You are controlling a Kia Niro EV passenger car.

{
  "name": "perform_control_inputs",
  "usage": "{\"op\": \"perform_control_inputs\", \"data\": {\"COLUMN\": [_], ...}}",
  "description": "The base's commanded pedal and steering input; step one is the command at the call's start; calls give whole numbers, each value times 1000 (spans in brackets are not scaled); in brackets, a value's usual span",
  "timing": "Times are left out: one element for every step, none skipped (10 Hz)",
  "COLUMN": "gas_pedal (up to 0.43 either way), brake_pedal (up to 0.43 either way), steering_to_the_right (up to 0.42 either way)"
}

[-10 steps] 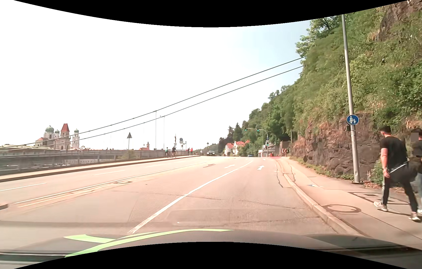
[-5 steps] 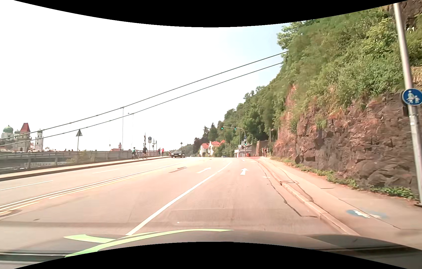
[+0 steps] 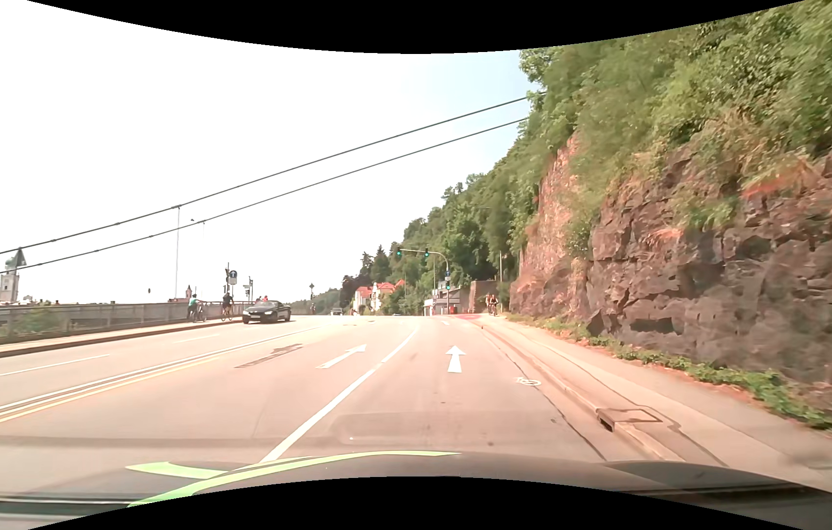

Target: Follow the waypoints while adhering to traffic rules and regulations

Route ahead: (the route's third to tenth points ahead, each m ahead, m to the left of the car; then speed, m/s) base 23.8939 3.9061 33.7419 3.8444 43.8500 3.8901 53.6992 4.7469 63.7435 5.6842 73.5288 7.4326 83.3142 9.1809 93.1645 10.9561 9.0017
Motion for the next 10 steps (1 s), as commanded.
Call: {"op": "perform_control_inputs", "data": {"gas_pedal": [138,138,138,138,138,138,138,138,138,138], "brake_pedal": [0,0,0,0,0,0,0,0,0,0], "steering_to_the_right": [70,55,41,25,15,12,8,5,5,5]}}
